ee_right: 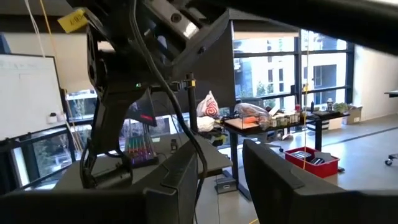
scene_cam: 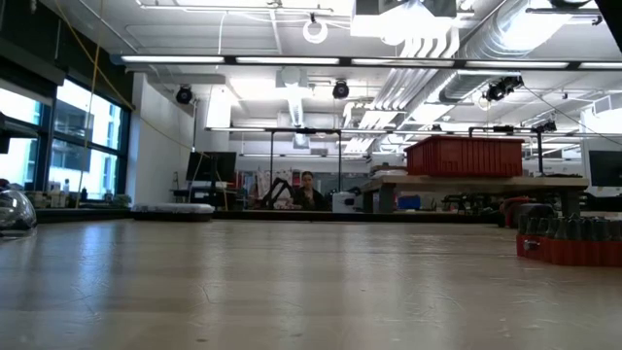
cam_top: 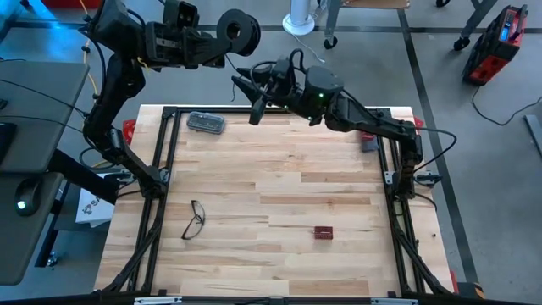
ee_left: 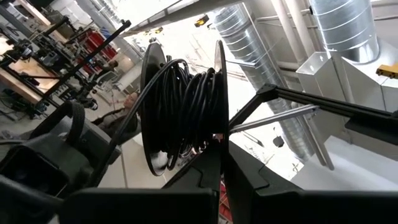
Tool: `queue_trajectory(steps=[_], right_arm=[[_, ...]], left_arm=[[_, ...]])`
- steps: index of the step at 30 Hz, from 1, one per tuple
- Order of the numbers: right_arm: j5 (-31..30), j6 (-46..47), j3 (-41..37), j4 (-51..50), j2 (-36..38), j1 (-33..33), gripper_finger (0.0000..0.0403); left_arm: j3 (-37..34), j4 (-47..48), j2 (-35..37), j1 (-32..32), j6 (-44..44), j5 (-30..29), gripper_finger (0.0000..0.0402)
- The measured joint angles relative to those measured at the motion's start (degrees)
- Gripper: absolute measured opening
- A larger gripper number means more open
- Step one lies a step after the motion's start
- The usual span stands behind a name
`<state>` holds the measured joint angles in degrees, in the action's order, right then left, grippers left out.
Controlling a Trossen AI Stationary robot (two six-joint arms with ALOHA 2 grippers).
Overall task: Coil cords
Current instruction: Coil the black wire into the spool
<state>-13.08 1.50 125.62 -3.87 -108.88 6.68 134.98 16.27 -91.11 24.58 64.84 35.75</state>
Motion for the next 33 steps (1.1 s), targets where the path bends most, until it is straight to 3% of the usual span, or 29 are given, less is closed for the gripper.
queue_trajectory(steps=[9, 21, 33], right_arm=[[0.11, -0.12, 0.00, -1.89, 0.07, -0.59, 0.0106], [0.19, -0.44, 0.00, -2.42, 0.20, -1.42, 0.0006], [-2.21, -3.88, 0.00, -16.20, 5.76, -7.34, 0.0000]], left_arm=[[0.00, -0.04, 0.02, 0.02, -0.44, 0.08, 0.0003], [0.00, -0.09, 0.00, 0.02, -0.57, -0.41, 0.0003], [0.02, 4.08, 0.72, 5.69, -5.53, -0.70, 0.0003]])
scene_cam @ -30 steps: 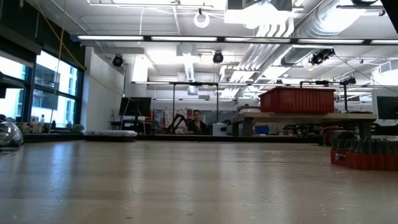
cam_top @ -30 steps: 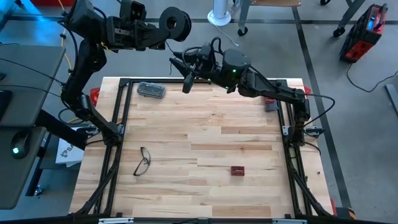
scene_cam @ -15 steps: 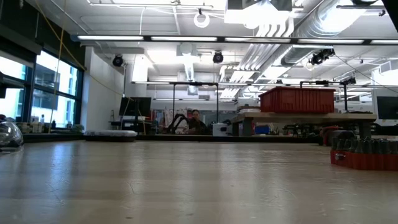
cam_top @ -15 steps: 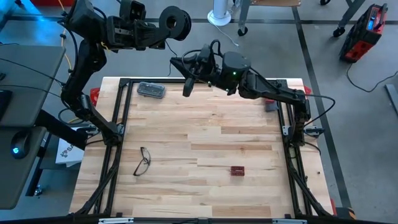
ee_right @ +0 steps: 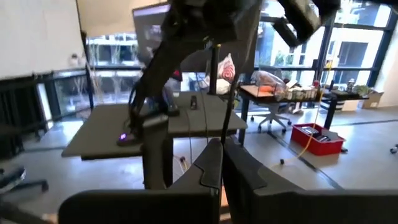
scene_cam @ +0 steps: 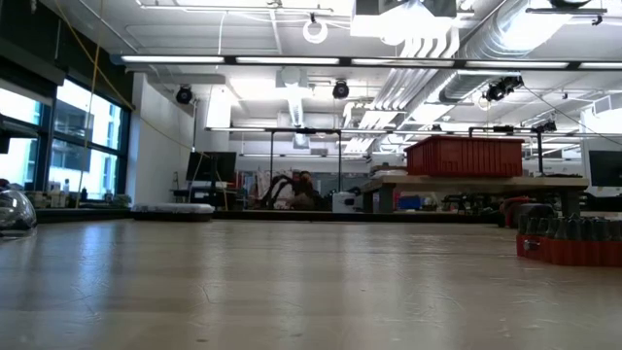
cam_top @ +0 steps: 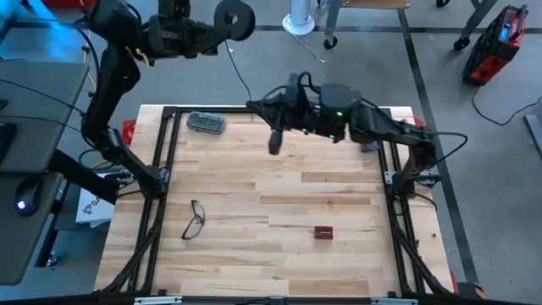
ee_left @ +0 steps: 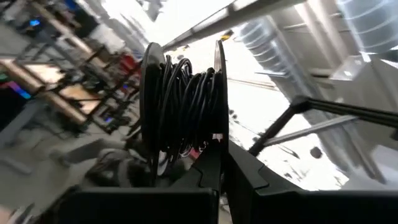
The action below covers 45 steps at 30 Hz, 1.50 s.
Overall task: Coil cords
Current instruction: Coil the black wire into the spool
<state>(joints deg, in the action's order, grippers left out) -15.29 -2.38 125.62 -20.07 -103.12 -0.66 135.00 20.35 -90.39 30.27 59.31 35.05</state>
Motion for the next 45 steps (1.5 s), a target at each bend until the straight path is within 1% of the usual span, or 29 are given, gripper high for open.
queue_trajectory(steps=[4, 7, 10, 16, 21, 23, 25, 30, 35, 37, 41, 45], right_arm=[[-2.22, -2.83, 0.00, -3.50, 2.83, -2.49, 0.0000], [-5.56, -4.79, 0.02, -6.23, 5.18, -3.96, 0.0000], [-7.80, -5.70, 0.04, -8.57, 6.74, -4.75, 0.0000], [-8.31, -7.11, 0.04, -8.60, 8.23, -4.75, 0.0000], [-8.09, -8.62, 0.04, -8.99, 8.40, -4.75, 0.0000], [-8.02, -8.89, 0.04, -8.97, 8.40, -4.75, 0.0000], [-7.78, -9.68, 0.04, -9.07, 8.40, -4.67, 0.0000], [-7.62, -10.76, 0.04, -9.71, 8.36, -4.05, 0.0000], [-7.13, -11.45, 0.04, -9.64, 8.72, -3.83, 0.0000], [-7.31, -12.72, 0.04, -9.61, 8.73, -3.83, 0.0000], [-8.92, -13.75, 0.03, -9.67, 8.73, -3.26, 0.0000], [-8.28, -13.15, 0.02, -9.13, 8.73, -2.31, 0.0000]], left_arm=[[0.00, 6.13, 0.21, 1.24, -1.24, 0.23, 0.0003], [-0.02, 10.49, 0.73, 1.82, -2.31, 0.21, 0.0003], [-0.01, 12.83, 1.51, 2.02, -2.33, 0.27, 0.0003], [0.00, 15.15, 1.64, -0.68, 3.01, 1.34, 0.0003], [0.00, 25.48, 1.62, -2.84, 3.63, 1.91, 0.0003], [-0.02, 27.72, 1.53, -3.68, 3.68, 1.79, 0.0003], [-0.02, 28.09, 1.30, -4.94, 4.78, 1.79, 0.0003], [-0.02, 25.48, 1.14, -7.69, 7.97, 1.92, 0.0003], [-0.02, 23.71, 1.16, -7.99, 9.65, 0.06, 0.0003], [-0.02, 22.05, 1.14, -7.99, 11.10, 0.27, 0.0003], [0.00, 21.67, 1.18, -8.75, 13.64, 1.70, 0.0003], [0.00, 21.76, 1.14, -10.63, 14.47, 1.72, 0.0003]])
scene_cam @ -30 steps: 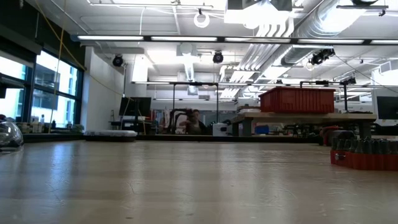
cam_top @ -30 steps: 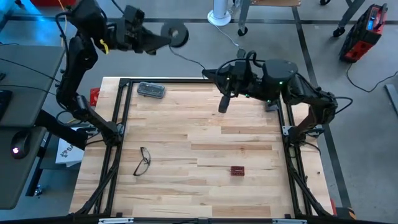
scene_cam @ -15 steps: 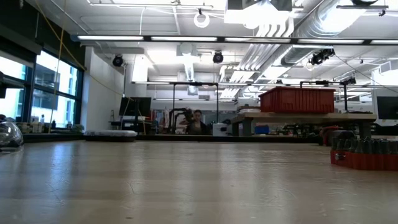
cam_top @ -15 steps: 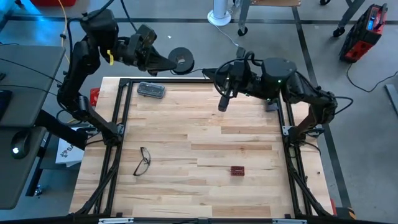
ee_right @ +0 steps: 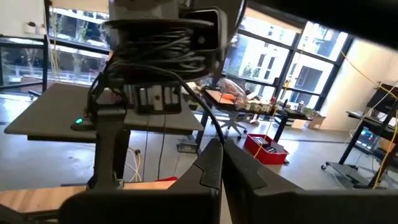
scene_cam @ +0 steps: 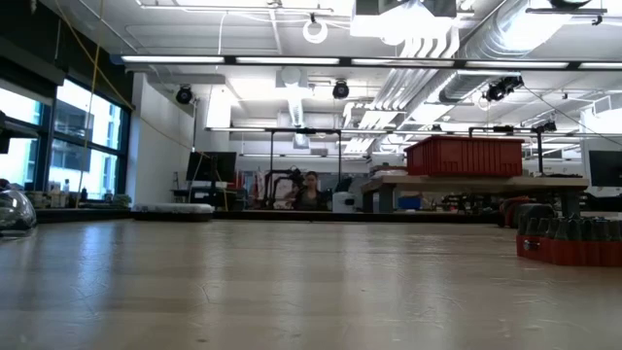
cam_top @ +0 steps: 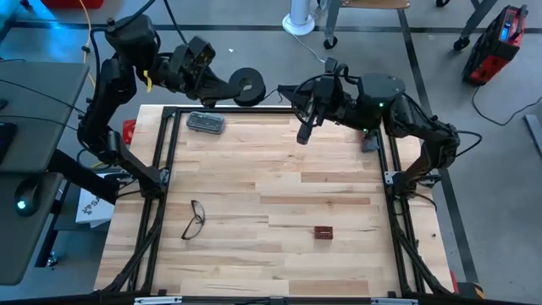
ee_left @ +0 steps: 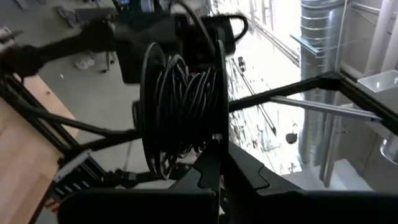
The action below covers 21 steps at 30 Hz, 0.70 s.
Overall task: Coil cords
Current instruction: Coil the black wire into the spool
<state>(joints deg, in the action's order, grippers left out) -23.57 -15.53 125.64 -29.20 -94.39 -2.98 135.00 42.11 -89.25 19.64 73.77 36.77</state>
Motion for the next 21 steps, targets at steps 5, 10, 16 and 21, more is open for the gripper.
queue_trajectory(steps=[5, 10, 16, 21], right_arm=[[1.66, 0.01, 0.00, 0.62, 0.00, 0.88, 0.0000], [4.54, 0.17, -0.02, 2.55, 0.00, 1.90, 0.0000], [6.06, 0.11, -0.04, 3.62, 0.00, 2.32, 0.0000], [7.20, -0.08, -0.04, 5.59, 0.00, 2.83, 0.0000]], left_arm=[[0.00, 0.00, -0.54, -2.19, 0.64, -0.42, 0.0003], [0.00, 0.00, -1.89, -3.92, 2.10, -0.46, 0.0003], [-0.02, -4.91, -4.41, -6.00, 5.22, 1.09, 0.0003], [-0.01, -15.53, -6.43, -7.30, 9.39, 1.36, 0.0003]])
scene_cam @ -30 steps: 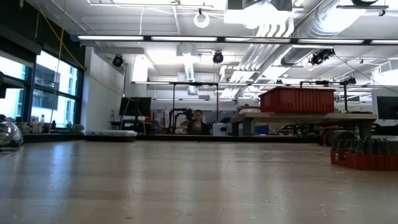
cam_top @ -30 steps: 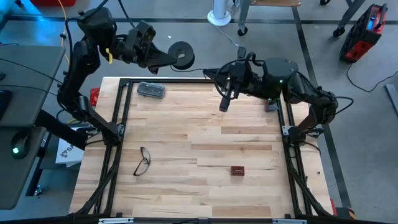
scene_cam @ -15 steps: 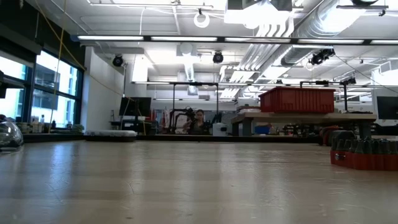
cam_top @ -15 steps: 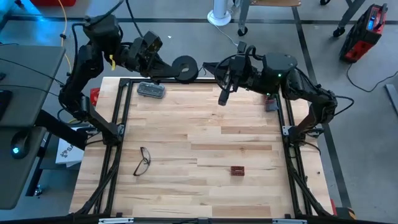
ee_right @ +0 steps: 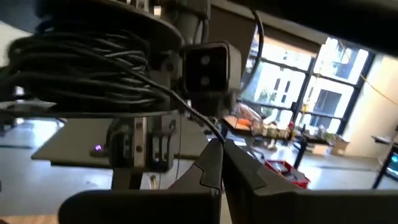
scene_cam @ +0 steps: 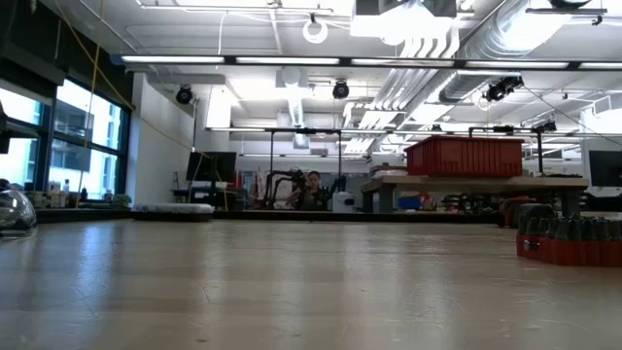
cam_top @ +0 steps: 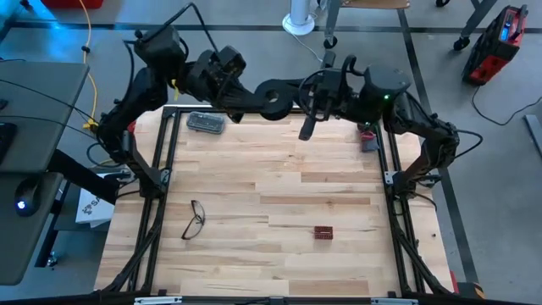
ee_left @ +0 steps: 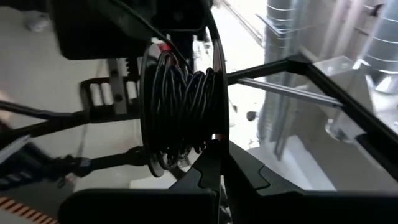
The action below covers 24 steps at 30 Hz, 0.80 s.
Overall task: Coil cords
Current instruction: Coil the black wire into the spool
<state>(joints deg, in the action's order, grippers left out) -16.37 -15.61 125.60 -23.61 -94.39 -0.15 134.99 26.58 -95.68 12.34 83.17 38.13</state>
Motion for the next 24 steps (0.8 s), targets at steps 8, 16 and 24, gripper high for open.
queue_trajectory(steps=[8, 16, 24], right_arm=[[4.00, 1.30, -0.09, 5.22, -0.69, 0.93, 0.0000], [7.88, 5.26, -0.15, 12.21, -2.48, 0.93, 0.0000], [8.91, 8.10, -0.18, 16.15, -3.90, 1.30, 0.0065]], left_arm=[[-0.02, -8.38, -3.08, -0.50, 1.71, 1.68, 0.0003], [-0.02, -15.11, -4.88, -0.50, 1.78, 3.33, 0.0003], [-0.02, -26.04, -5.31, 0.23, -1.48, 3.61, 0.0003]])
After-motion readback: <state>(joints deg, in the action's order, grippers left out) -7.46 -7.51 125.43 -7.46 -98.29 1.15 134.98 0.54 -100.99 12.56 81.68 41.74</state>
